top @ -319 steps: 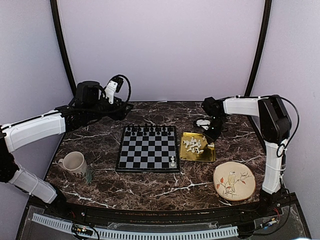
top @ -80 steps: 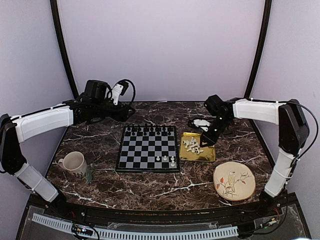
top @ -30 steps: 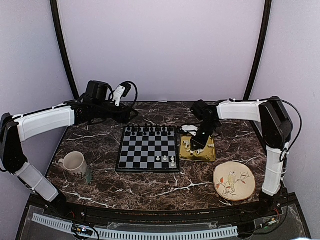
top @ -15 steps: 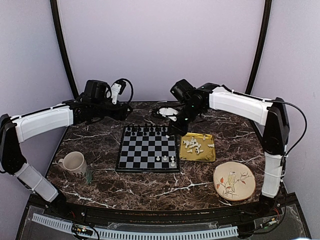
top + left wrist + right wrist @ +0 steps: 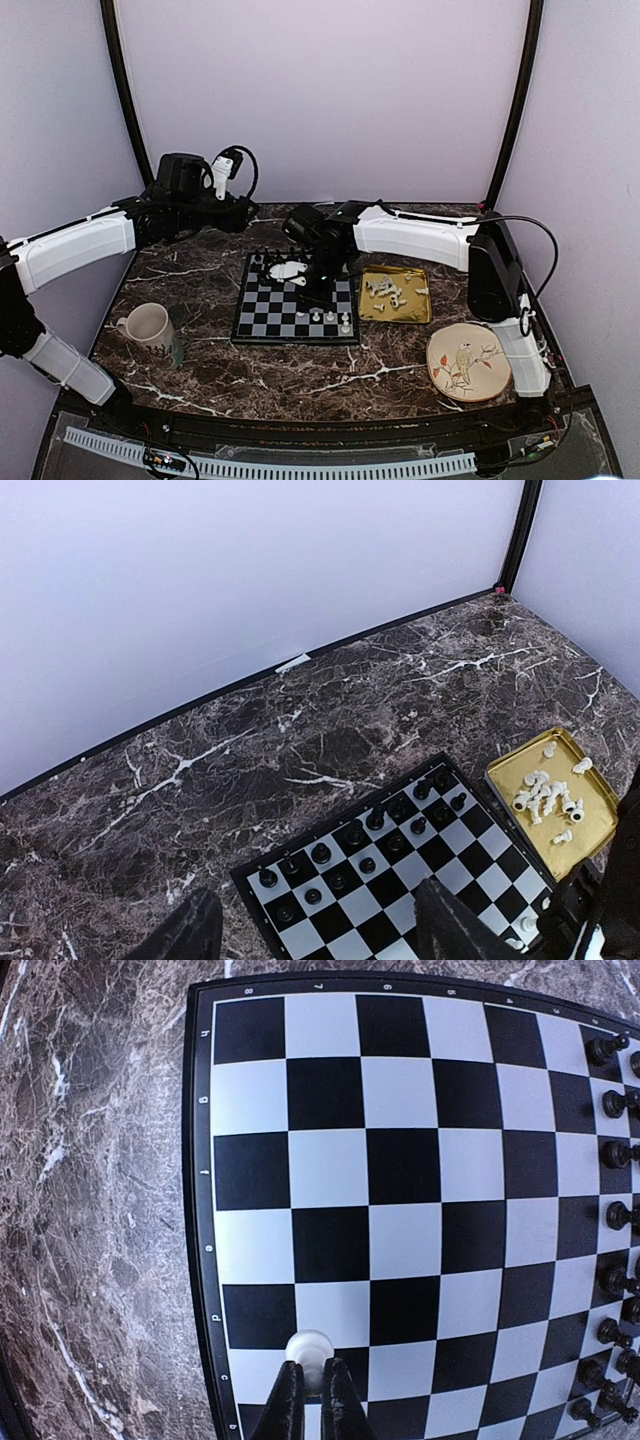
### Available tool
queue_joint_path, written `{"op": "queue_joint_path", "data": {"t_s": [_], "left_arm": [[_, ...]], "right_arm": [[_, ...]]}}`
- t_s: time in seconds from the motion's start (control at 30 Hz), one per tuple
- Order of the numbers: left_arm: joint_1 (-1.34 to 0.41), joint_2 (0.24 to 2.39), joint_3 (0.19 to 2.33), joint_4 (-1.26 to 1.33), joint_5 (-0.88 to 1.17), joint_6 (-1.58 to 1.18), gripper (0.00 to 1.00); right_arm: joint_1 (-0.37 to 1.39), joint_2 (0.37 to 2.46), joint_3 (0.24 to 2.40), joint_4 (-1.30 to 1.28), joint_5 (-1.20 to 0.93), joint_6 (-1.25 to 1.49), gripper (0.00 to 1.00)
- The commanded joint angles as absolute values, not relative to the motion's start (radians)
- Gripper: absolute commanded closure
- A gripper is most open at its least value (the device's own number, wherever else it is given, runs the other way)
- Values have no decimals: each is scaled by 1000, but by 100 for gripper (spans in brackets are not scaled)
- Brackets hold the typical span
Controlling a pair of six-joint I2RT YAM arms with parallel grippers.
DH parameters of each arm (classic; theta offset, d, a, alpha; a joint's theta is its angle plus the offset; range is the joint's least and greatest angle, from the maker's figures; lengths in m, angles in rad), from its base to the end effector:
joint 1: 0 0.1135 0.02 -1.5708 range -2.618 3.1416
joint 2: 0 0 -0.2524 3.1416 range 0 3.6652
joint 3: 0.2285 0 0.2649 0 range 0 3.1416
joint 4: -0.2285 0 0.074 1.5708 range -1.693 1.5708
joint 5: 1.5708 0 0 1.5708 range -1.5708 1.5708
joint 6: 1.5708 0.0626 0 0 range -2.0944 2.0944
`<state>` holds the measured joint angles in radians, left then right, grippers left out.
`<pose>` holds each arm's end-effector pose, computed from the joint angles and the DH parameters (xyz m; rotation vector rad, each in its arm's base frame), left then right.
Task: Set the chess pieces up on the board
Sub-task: Place the pawn at e2.
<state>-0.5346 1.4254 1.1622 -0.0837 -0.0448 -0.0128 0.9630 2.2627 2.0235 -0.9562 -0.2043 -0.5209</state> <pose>0.3255 -0.1895 0.3076 0.4687 1.8731 -0.3246 0.2725 0.4140 0.1791 -1.9277 2.0225 0.3957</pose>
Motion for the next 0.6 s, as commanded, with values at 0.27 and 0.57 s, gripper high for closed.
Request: {"op": "queue_joint_path", "data": {"t_s": [0.27, 0.57], "left_arm": [[-528, 1367, 1148, -75, -51, -7, 32], [-528, 1371, 1148, -76, -49, -5, 32]], "right_arm": [[973, 2325, 2084, -979, -196, -516, 96], [972, 2349, 2086, -971, -191, -516, 96]]}}
